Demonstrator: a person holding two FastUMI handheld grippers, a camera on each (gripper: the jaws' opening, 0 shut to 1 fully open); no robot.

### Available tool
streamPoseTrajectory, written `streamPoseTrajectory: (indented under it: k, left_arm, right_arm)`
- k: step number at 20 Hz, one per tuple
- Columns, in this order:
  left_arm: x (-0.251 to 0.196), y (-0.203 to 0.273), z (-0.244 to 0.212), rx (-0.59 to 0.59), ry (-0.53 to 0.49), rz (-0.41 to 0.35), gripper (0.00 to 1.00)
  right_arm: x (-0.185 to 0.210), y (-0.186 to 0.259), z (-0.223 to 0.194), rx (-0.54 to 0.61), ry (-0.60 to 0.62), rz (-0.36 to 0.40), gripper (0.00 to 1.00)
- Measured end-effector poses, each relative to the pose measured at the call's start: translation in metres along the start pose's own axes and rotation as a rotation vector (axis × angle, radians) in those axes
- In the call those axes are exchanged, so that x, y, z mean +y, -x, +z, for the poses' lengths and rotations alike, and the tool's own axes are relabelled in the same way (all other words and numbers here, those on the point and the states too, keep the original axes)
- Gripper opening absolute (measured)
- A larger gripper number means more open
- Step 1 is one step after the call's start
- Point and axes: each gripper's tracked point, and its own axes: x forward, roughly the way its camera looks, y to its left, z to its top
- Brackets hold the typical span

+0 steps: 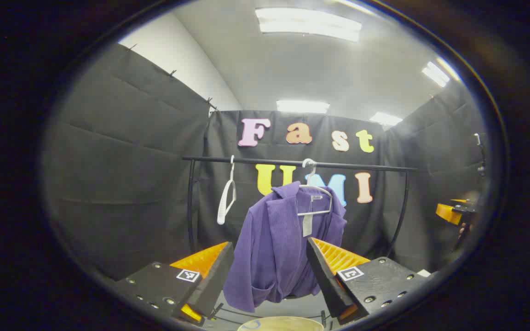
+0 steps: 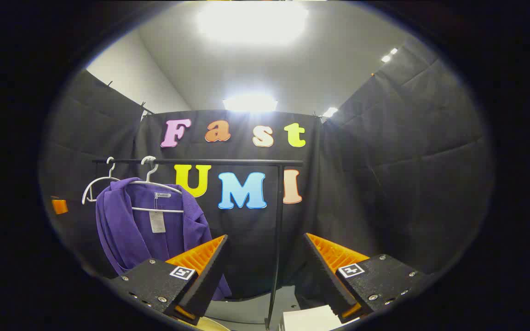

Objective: Grasp the clothes on the hanger with both hands and then place them into the laundry hamper below.

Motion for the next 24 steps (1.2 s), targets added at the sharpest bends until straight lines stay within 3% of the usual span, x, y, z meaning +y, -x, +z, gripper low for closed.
streamPoseTrajectory:
  k: [5,13,20,24]
  left_arm:
    - [0.007,0.003,-0.008,0.003,0.033,-0.007,0.92]
    - [0.02,-0.007,-0.001,-0.024,-0.008,-0.031,0.92]
    - [0.019,-0.015,-0.019,0.038,-0.01,-0.052,0.92]
    - [0.015,-0.02,-0.023,0.065,0.02,-0.067,0.92]
  right_arm:
    - [0.012,-0.002,0.001,0.013,-0.008,0.011,0.97]
    - [0.048,-0.001,-0.002,0.028,0.013,0.035,0.97]
    - [0.07,-0.001,-0.01,0.075,0.006,0.045,0.97]
    - [0.092,-0.017,-0.013,0.102,0.008,0.095,0.97]
